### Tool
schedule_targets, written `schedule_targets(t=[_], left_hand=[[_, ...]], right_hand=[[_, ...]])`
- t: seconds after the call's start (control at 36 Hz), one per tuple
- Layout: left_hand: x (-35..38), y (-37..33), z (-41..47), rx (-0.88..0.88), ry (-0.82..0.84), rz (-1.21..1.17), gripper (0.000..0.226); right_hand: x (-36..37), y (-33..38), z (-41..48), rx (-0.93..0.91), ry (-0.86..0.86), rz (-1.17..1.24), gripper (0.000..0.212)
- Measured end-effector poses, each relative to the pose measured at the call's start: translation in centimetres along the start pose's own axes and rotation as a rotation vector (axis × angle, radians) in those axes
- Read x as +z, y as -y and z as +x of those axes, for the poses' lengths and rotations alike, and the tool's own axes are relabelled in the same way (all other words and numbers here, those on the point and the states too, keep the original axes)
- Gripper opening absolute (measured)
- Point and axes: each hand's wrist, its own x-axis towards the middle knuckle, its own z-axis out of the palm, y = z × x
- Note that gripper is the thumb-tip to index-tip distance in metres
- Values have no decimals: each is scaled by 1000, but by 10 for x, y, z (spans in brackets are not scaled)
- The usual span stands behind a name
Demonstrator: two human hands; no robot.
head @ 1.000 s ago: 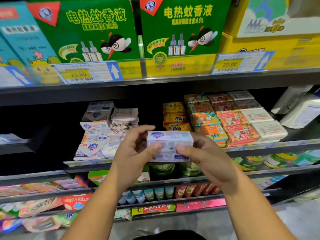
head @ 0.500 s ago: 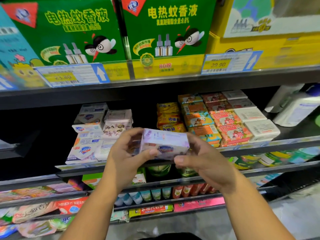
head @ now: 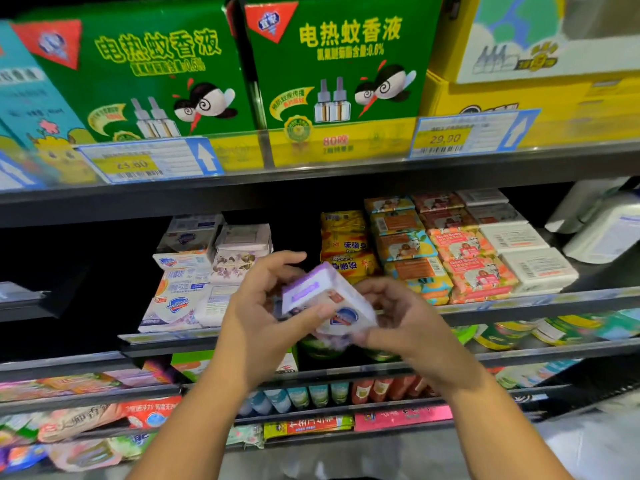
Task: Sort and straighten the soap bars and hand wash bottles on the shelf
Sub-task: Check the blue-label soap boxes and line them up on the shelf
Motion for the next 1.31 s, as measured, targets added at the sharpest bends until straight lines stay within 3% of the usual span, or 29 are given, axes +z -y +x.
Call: schedule_targets(t=[0.14, 0.25, 0.44, 0.5, 0.61, 0.69, 0.81, 0.86, 0.94, 1.06, 1.14, 1.31], left_hand=[[2, 13, 4, -100, 140, 186, 71], [23, 14, 4, -108, 245, 249, 76], [18, 24, 3, -189, 137, 193, 72], [11, 26, 4, -225, 67, 7, 74], [8, 17, 13, -333, -120, -457, 86], [13, 8, 21, -522, -134, -612, 56], [14, 11, 24, -811, -12, -426, 61], [14, 13, 24, -861, 19, -306, 48], [12, 15, 26, -850, 50, -196, 32], [3, 16, 32, -742, 87, -29, 34], [-11, 16, 36, -647, 179, 106, 38], [-36, 15, 34, -534, 97, -73, 51]], right_hand=[[-10, 16, 2, -163, -154, 148, 62], [7, 27, 3, -196, -127, 1, 66], [-2, 25, 5, -201, -126, -109, 63], [-10, 24, 8, -199, -166, -83, 62], [-11, 23, 11, -96, -124, 39, 56], [-1, 23, 16, 107, -124, 48, 39], [-4, 23, 21, 354, -165, -58, 35], [-10, 25, 22, 395, -158, -80, 43], [-13, 25, 26, 406, -165, -114, 49], [-7, 27, 29, 383, -161, -151, 42], [1, 27, 33, 363, -135, -50, 33], [32, 35, 48, 237, -94, 63, 23]])
